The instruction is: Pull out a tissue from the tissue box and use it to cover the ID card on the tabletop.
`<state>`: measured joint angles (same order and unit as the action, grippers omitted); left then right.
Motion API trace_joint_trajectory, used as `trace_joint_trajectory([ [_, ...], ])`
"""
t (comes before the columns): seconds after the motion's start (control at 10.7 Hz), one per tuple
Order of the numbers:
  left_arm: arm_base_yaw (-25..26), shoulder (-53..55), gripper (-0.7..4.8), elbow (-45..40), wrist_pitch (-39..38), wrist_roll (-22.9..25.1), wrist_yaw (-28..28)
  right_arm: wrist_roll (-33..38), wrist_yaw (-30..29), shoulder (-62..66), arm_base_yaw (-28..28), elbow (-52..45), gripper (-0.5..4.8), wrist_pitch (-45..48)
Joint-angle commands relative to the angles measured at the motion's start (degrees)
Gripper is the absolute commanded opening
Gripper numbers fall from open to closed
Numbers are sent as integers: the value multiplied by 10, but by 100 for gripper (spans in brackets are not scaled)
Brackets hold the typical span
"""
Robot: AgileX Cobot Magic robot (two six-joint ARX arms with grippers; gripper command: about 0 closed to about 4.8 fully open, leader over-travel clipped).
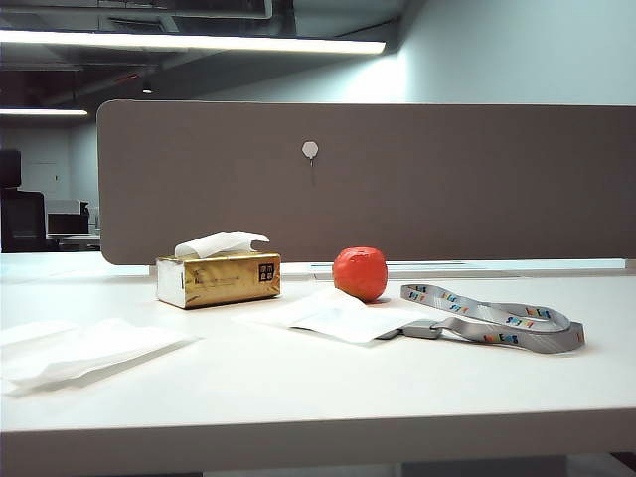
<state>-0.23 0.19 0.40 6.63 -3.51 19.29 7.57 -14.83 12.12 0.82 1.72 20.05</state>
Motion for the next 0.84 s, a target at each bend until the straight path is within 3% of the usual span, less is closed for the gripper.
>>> trace_joint_trajectory([
  [0.09, 0, 0, -6, 2, 7, -2, 0, -21, 35, -68, 27, 14, -5, -20],
  [0.19, 0, 0, -6, 2, 7, -2, 0, -21, 37, -77, 27, 18, -5, -32],
  [0.28, 0, 0, -6, 2, 7, -2, 0, -36, 38, -120, 27, 50, -5, -122],
  [0.47, 0, 0, -6, 2, 5, -2, 0, -64, 44, -120, 27, 64, -5, -150],
  [0.56, -1, 0, -6, 2, 2, -2, 0, -63, 97, -120, 27, 62, -5, -170],
  [0.84, -1, 0, -6, 2, -4, -2, 0, -63, 125, -120, 27, 54, -5, -156],
])
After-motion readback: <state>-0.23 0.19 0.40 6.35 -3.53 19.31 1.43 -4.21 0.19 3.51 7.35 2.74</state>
